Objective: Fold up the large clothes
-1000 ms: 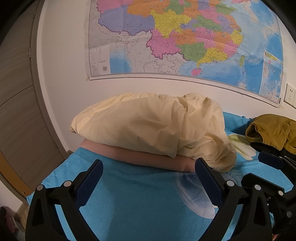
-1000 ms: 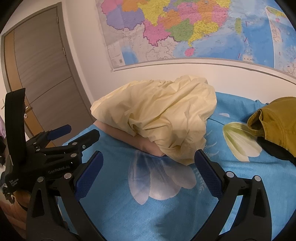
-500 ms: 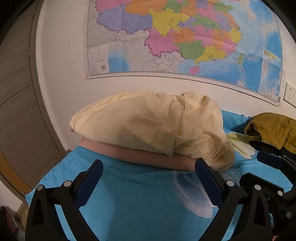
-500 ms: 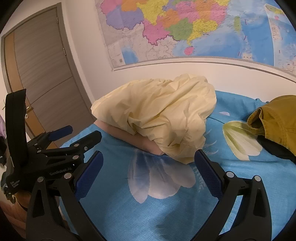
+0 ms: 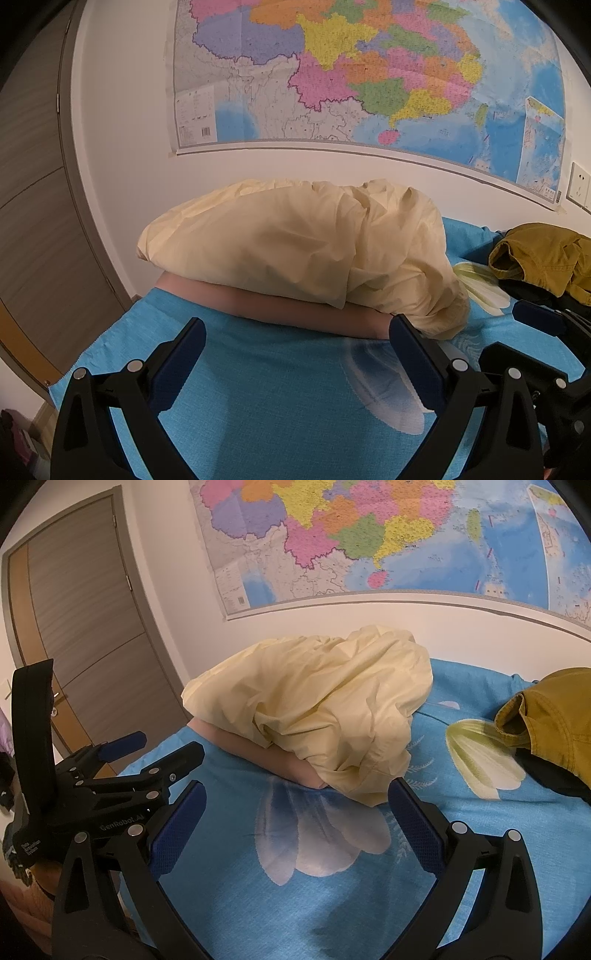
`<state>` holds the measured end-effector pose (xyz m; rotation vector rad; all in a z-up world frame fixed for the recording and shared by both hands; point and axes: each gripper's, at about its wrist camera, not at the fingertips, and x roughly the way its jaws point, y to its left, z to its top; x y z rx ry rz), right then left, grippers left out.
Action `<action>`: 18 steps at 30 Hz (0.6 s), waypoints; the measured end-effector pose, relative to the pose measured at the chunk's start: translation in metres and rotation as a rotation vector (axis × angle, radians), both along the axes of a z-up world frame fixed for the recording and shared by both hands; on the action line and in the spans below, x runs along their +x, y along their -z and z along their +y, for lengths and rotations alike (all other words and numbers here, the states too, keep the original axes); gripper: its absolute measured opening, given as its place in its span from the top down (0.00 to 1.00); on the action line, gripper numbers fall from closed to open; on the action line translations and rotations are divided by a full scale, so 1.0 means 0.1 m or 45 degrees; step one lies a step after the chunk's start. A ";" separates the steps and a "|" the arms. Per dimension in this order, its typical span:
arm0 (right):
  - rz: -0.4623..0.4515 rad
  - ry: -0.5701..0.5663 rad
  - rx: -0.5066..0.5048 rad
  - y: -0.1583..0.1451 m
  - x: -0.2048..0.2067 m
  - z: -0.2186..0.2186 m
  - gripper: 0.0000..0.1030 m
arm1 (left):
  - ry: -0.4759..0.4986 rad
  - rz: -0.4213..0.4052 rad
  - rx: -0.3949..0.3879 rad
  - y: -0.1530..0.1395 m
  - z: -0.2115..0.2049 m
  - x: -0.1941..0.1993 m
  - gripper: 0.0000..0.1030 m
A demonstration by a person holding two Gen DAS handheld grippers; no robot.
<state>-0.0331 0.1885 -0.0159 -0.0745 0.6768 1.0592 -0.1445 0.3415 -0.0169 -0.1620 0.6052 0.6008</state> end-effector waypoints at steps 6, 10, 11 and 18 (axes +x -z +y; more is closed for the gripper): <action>0.001 -0.001 0.001 0.00 0.00 0.01 0.06 | -0.001 0.001 0.002 0.00 0.00 0.01 0.07; 0.003 -0.004 0.001 0.00 0.00 0.01 0.06 | -0.003 -0.004 0.002 0.00 0.01 0.01 0.07; 0.003 -0.005 0.001 0.00 0.01 0.01 0.06 | -0.002 -0.005 0.000 0.00 0.01 0.02 0.07; 0.003 -0.002 0.007 -0.01 0.01 0.00 0.06 | 0.006 -0.051 0.046 -0.02 -0.06 -0.01 0.09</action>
